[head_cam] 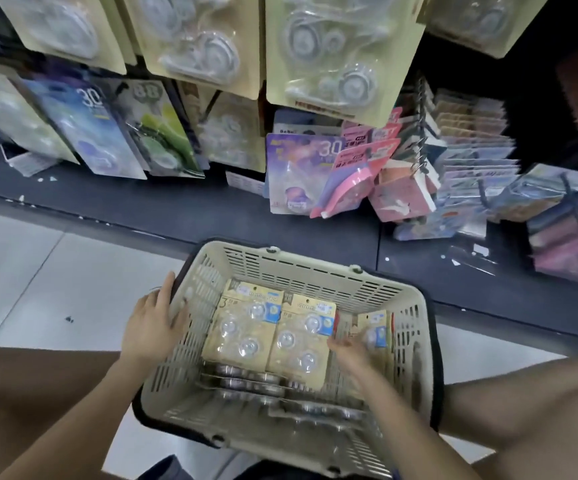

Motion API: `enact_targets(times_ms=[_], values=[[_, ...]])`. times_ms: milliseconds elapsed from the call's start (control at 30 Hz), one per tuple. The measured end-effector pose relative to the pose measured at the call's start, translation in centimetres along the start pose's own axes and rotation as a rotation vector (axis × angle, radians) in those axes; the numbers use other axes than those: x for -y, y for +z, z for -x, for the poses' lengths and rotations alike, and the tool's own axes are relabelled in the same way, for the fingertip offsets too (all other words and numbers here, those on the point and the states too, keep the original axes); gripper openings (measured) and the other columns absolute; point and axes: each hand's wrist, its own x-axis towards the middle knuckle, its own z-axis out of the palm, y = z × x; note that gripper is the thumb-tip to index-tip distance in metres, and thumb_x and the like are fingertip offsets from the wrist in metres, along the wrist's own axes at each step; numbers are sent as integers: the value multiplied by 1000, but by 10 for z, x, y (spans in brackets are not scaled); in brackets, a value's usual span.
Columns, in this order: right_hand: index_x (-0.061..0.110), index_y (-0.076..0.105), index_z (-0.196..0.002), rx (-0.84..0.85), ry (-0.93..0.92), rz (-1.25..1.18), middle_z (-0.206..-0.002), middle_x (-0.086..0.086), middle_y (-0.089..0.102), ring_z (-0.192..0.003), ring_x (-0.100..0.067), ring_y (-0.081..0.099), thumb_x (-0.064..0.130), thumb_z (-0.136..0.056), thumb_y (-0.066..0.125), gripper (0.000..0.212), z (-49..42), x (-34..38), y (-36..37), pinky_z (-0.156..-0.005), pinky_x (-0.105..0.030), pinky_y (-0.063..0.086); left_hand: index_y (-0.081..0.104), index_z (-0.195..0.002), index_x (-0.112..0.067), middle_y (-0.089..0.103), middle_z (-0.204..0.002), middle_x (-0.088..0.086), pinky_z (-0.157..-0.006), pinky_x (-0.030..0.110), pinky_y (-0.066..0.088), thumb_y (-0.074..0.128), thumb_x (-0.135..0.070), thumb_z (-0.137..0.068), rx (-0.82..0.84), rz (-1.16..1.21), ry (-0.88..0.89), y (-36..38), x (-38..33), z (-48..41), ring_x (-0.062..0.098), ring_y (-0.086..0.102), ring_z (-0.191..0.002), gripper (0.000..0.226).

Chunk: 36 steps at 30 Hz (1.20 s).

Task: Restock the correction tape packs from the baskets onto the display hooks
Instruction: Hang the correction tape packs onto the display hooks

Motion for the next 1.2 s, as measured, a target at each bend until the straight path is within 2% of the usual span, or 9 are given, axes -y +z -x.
enact_targets(times_ms=[67,233,400,633,867,967,1067,1133,1200], values=[[9,51,-134,8,14,-37,-133,-9,56,-117,-30,59,39,-90,66,55,-1,4,5,-102,-45,49,32,-150,-3,65,-111,28,-79,54,50,59,-26,-96,16,68,13,1,-1,0,48,60,-102,65],[16,57,-130,85,84,-166,-131,-8,62,-119,-28,59,33,-89,69,46,-27,1,25,-105,-47,47,33,-151,-9,68,-102,21,-72,48,50,46,-38,-97,22,126,1,-5,-6,2,41,62,-93,63],[8,65,-109,-12,90,-324,-106,-6,69,-97,-24,64,11,-83,77,28,-21,24,41,-87,-34,51,28,-154,-14,68,-105,18,-68,41,46,55,-30,-98,62,165,-42,-1,-3,2,36,62,-90,64],[13,64,-107,57,-31,-421,-101,-3,67,-96,-22,62,1,-80,77,32,-16,32,43,-90,-33,47,29,-153,-15,67,-92,13,-60,34,40,50,-42,-99,34,158,-18,4,1,0,27,58,-75,64],[19,60,-95,105,-148,-285,-99,-2,70,-85,-14,65,-4,-75,79,36,-4,33,-5,-66,-25,49,28,-154,-16,66,-88,9,-59,31,38,46,-46,-94,16,178,2,5,3,0,17,51,-70,70],[16,60,-104,126,-203,-165,-102,-1,71,-89,-16,66,-6,-71,81,45,4,39,-40,-68,-28,50,29,-154,-15,67,-92,13,-63,33,38,55,-37,-97,21,192,-10,6,0,0,19,52,-74,66],[12,60,-117,233,-269,-122,-105,-4,74,-95,-21,71,-4,-65,86,60,16,53,-60,-80,-37,58,32,-152,-14,69,-99,15,-67,38,47,47,-51,-96,24,175,-3,4,1,0,31,62,-86,69],[12,61,-120,329,-334,-160,-111,-7,74,-102,-26,71,10,-55,92,72,26,66,-60,-92,-46,56,39,-148,-8,68,-109,19,-80,47,52,38,-59,-91,14,117,7,2,1,-2,39,62,-102,76],[14,61,-121,385,-378,-262,-114,-8,72,-104,-27,70,24,-42,98,87,35,80,-50,-92,-46,55,49,-140,-2,63,-123,23,-94,53,47,34,-66,-91,-39,74,47,-2,-8,-3,42,56,-117,82]])
